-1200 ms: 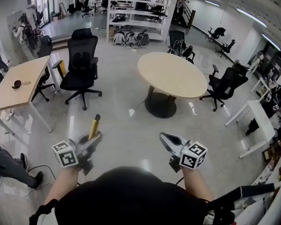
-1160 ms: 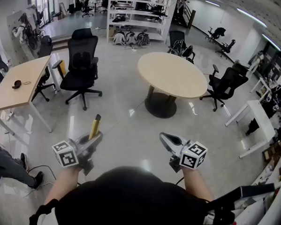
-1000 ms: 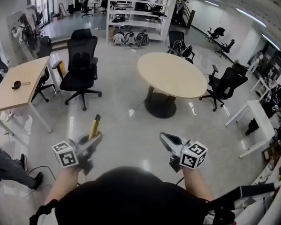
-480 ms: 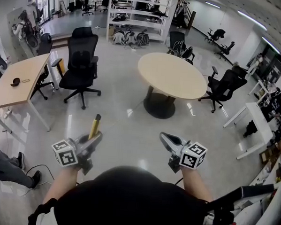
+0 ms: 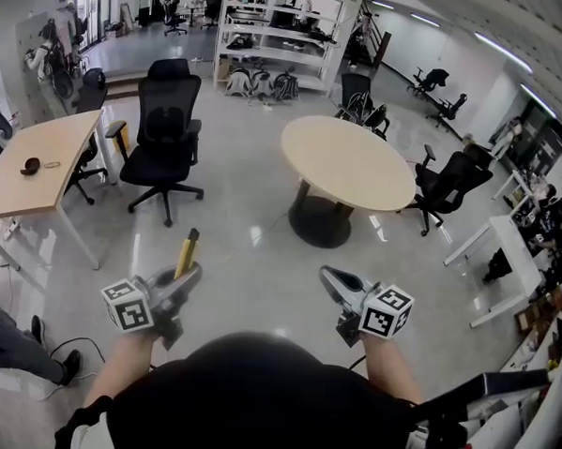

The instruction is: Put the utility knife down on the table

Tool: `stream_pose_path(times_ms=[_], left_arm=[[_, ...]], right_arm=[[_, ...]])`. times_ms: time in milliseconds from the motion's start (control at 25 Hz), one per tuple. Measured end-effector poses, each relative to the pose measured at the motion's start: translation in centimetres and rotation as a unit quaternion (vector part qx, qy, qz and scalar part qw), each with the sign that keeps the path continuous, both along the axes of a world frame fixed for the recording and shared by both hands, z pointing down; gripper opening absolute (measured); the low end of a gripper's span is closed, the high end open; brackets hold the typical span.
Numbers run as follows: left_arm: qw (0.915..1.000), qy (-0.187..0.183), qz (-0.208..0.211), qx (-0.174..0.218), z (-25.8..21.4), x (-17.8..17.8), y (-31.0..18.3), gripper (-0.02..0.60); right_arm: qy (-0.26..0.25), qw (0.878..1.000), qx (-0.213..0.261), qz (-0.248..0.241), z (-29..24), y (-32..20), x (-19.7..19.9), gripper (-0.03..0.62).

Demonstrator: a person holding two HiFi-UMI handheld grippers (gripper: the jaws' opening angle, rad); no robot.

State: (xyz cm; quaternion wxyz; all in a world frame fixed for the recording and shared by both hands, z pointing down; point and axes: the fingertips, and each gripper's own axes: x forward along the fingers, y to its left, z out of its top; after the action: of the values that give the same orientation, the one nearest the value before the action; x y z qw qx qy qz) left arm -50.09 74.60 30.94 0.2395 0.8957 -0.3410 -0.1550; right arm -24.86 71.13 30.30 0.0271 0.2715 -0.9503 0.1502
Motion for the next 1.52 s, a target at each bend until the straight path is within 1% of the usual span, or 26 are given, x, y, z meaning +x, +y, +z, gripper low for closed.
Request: stream_pose_path(times_ms=[240, 360, 640, 880, 1040, 1200, 1320, 1400, 1520], left_arm=[[0.9999, 0.007, 0.005, 0.006, -0.6, -4.6, -2.0, 0.049], [0.9999, 0.01, 0.013, 0.004, -0.4, -6.0, -2.8, 0.049], [0.9992, 0.018, 0.036, -0.006, 1.4, -7.1, -5.1, 0.051], [0.9987, 0.024, 0.042, -0.017, 2.6, -7.2, -7.1, 0.051], [0.999, 0.018, 0.036, -0.02, 3.1, -5.5, -9.1, 0.051], [0.9995, -0.01, 0.019, -0.025, 2.8, -2.7, -11.5, 0.049], [0.9996, -0.015, -0.002, -0.022, 1.3, 0.2, -13.5, 0.049], [0.9997, -0.013, -0.009, -0.017, 0.5, 2.6, -14.6, 0.051], [0.9994, -0.024, -0.02, -0.013, -0.1, 6.0, -16.5, 0.051]], right_arm=[[0.0, 1.0, 0.001, 0.012, -0.7, -1.6, -3.9, 0.015], [0.004, 1.0, -0.003, 0.023, -0.6, -2.1, -5.1, 0.014], [0.016, 0.999, -0.015, 0.042, 0.5, -3.8, -6.5, 0.015], [0.015, 0.999, -0.026, 0.042, 1.4, -5.7, -6.8, 0.015], [0.001, 0.999, -0.031, 0.033, 2.3, -8.4, -5.4, 0.015], [-0.016, 0.999, -0.033, 0.01, 3.0, -11.9, -3.1, 0.015], [-0.021, 0.999, -0.029, -0.009, 2.3, -14.9, -0.5, 0.015], [-0.023, 0.999, -0.025, -0.024, 1.4, -16.5, 1.5, 0.015], [-0.029, 0.999, -0.012, -0.04, 0.7, -18.8, 4.5, 0.015]])
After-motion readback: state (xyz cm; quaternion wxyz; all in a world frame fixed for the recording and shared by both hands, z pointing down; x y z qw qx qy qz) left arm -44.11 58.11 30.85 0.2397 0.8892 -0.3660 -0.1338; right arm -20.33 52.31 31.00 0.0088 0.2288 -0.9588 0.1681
